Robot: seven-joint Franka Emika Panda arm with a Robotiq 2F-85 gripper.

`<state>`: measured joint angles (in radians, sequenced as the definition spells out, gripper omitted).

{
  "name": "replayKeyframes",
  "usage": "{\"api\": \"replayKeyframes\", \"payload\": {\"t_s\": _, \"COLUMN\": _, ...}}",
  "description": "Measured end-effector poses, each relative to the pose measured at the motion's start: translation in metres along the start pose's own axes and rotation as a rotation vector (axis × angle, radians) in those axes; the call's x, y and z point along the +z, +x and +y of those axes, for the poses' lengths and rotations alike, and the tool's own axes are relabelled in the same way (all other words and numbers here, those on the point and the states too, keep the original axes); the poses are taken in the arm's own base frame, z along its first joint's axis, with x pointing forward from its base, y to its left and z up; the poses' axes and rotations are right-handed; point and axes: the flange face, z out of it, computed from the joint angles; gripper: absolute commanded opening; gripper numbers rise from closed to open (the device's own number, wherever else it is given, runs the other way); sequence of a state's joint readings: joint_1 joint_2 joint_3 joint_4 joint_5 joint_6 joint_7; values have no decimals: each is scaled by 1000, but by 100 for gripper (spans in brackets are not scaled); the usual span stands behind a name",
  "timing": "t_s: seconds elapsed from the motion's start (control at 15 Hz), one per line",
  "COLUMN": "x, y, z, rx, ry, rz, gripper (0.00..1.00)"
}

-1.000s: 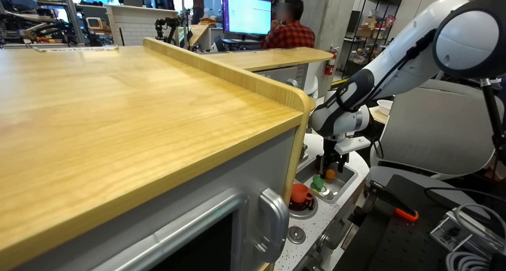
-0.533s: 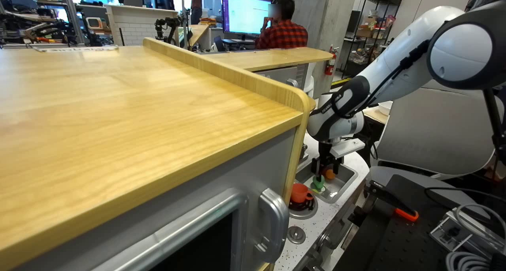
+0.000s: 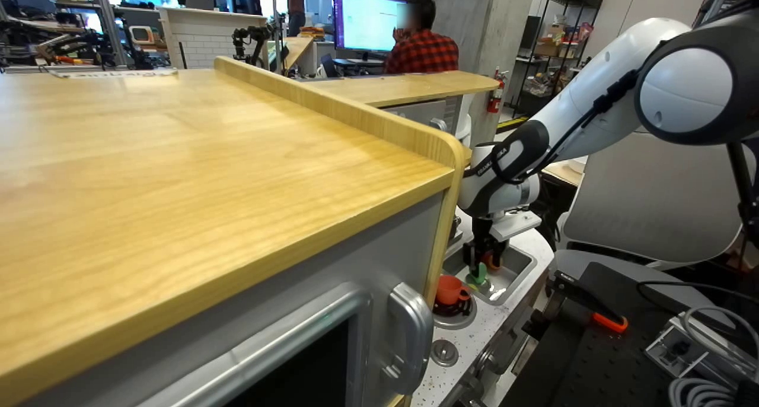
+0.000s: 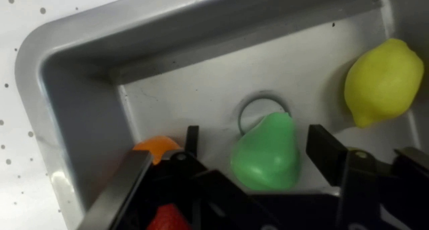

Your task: Remove the plastic pear from the sink

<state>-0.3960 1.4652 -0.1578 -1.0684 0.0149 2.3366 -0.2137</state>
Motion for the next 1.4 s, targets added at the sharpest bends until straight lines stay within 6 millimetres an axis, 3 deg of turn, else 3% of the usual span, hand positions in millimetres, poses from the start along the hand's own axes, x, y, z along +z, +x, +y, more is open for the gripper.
{"api": "replayKeyframes", "payload": {"t_s": 0.2, "x": 0, "y": 0, "z": 0, "rx": -7, "ry": -8, "rz": -2, "gripper": 27}}
{"api": "replayKeyframes", "payload": {"t_s": 0.27, "x": 0, "y": 0, "z": 1, "rx": -8, "ry": -9, "rz": -3, "gripper": 24}}
{"api": "replayKeyframes", "payload": {"t_s": 0.8, "x": -6, "y": 1, "z": 8, "rx": -10, "ry": -35, "rz": 6, "gripper": 21}}
{"api": "replayKeyframes", "payload": {"t_s": 1.13, "x": -49, "y": 8, "z": 27, "rx": 41, "ry": -51, "rz": 73, "gripper": 21}}
{"api": "replayKeyframes", "payload": {"t_s": 1.4, "x": -74, "y": -6, "z": 42, "rx": 102, "ry": -28, "rz": 66, "gripper": 21}}
